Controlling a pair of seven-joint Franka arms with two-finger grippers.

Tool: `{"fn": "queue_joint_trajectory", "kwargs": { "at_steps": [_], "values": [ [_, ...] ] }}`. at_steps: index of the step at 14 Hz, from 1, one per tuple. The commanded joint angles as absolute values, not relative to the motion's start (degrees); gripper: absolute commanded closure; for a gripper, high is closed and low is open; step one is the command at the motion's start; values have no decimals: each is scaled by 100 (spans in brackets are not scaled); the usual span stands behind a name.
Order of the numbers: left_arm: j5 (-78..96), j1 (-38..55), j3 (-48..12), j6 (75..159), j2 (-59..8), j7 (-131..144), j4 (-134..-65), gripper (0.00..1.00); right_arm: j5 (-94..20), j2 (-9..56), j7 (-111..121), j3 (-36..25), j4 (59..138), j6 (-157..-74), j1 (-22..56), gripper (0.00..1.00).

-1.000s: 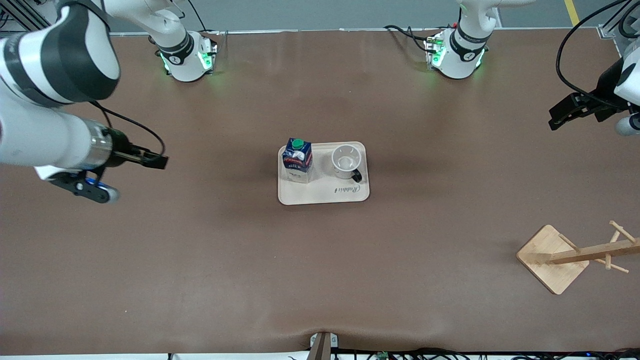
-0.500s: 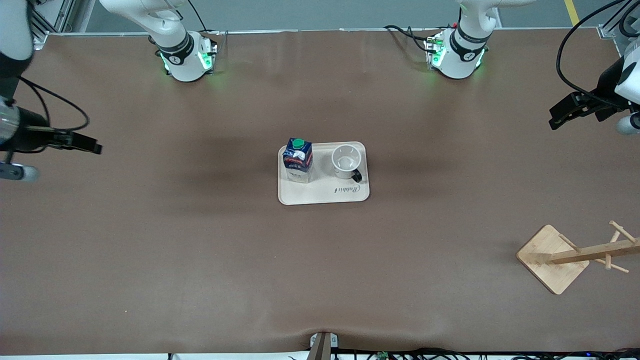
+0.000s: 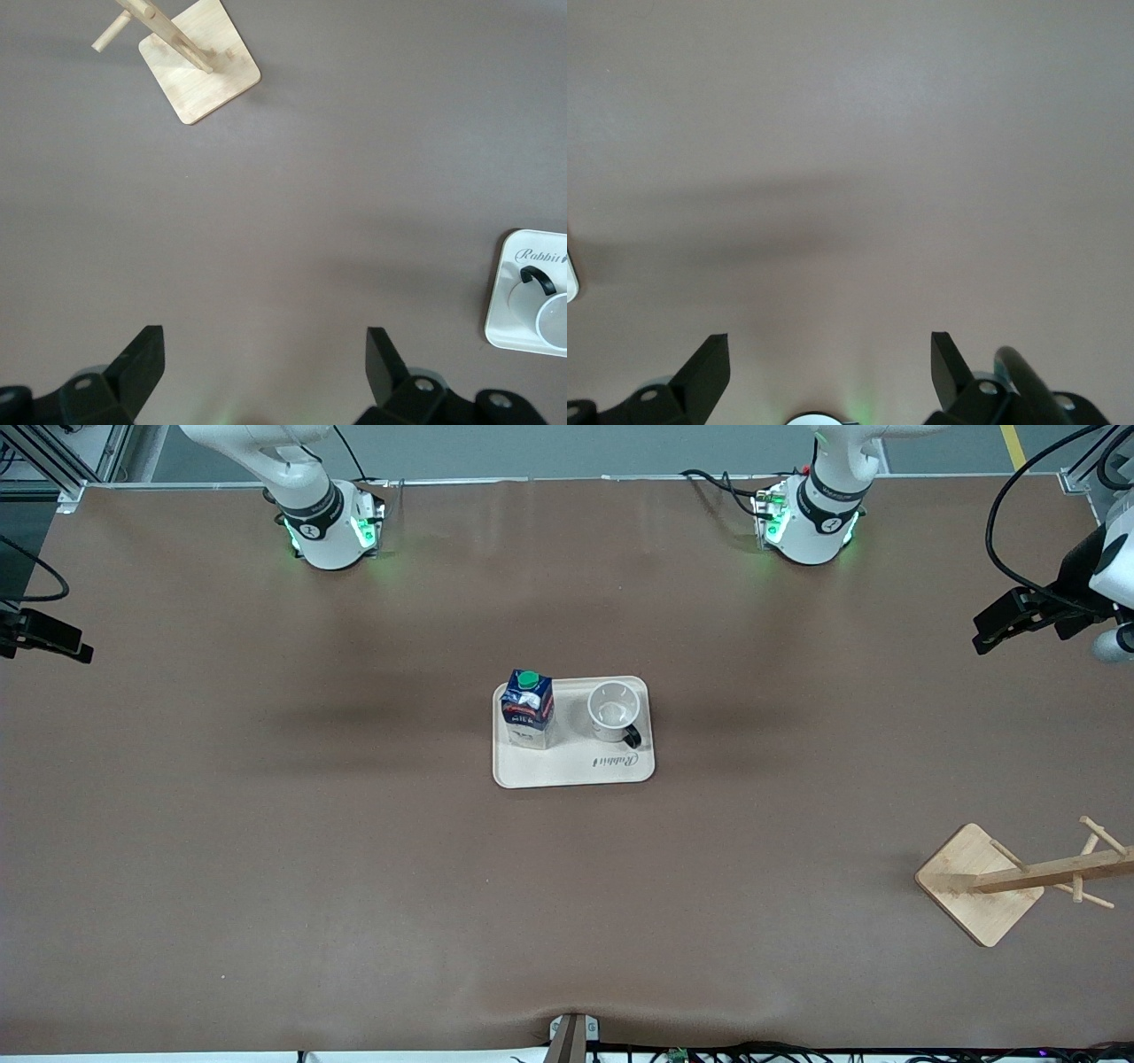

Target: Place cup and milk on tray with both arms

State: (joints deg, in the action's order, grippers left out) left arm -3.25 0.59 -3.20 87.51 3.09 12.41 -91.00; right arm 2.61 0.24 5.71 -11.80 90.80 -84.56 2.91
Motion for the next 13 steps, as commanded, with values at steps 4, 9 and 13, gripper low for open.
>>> {"fn": "queue_joint_trajectory", "kwargs": {
  "at_steps": [4,9,13],
  "values": [
    [-229,26,-334,8710,457,1143,-9150,0,53,35,257,-1107,8808,-8411,308,0],
    [-158,35,-351,8719,457,1151,-9141,0,-61,-9,88,-1134,8789,-7946,255,0],
    [-106,44,-360,8789,439,1151,-9158,0,-8,35,79,-1116,8341,-7691,264,0]
  ]
}}
